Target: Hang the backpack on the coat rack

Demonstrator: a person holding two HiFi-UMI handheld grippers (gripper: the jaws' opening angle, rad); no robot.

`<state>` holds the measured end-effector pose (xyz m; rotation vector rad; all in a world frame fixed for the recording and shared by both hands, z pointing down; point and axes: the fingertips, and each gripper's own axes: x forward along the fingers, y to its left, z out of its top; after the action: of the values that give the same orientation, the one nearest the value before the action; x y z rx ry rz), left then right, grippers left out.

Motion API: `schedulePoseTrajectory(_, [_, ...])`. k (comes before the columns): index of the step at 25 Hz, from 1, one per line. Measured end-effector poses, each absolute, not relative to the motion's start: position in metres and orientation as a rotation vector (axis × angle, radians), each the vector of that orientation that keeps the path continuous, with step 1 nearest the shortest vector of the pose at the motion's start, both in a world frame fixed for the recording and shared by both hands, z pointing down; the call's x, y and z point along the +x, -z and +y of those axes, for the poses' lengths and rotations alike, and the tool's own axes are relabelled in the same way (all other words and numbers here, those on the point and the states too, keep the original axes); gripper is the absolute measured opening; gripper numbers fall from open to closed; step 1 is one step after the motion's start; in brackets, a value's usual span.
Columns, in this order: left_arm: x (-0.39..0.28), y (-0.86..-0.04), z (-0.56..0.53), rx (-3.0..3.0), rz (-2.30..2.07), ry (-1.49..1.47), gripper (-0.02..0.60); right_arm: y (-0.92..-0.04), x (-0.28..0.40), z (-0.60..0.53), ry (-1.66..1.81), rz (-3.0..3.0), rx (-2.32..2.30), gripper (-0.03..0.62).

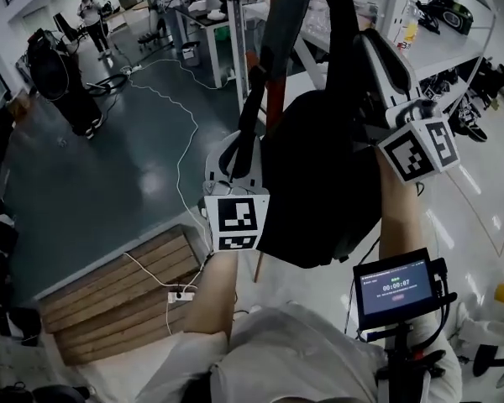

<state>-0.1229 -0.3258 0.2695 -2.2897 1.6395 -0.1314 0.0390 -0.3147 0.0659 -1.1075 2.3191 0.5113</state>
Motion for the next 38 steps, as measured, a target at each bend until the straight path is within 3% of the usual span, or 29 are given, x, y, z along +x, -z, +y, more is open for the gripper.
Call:
schedulePoseTrajectory(6, [-0.127,-0.297,-0.335,-2.318,1.644,0.202,0.067,-0.074,0.040,-0.262,-0.419,2.248,-0.756,0.058])
schedulePoseTrajectory(10, [-0.139,-0.308,-0.322,-2.459,1.579,0.016,0.067,-0.122,0.013,-0.260,-0.325,2.391,-0.680,0.057])
schedulePoseTrajectory(14, [-0.144,-0.312,-0.295,-2.573,1.467,-0.146,0.067,-0.179,-0.019,-0.261,-0.192,2.487,-0.698,0.057])
schedulePoseTrajectory(21, [-0.147,-0.309,-0.271,-2.557,1.438,-0.126,0.068,-0.241,-0.038,-0.266,-0.119,2.546,-0.808,0.057])
schedulePoseTrajectory(38, [-0.128,-0.332,-0.273,-2.590,1.469,-0.049,0.067,-0.283,-0.048,-0.271,-0.221,2.648,-0.964,0.057])
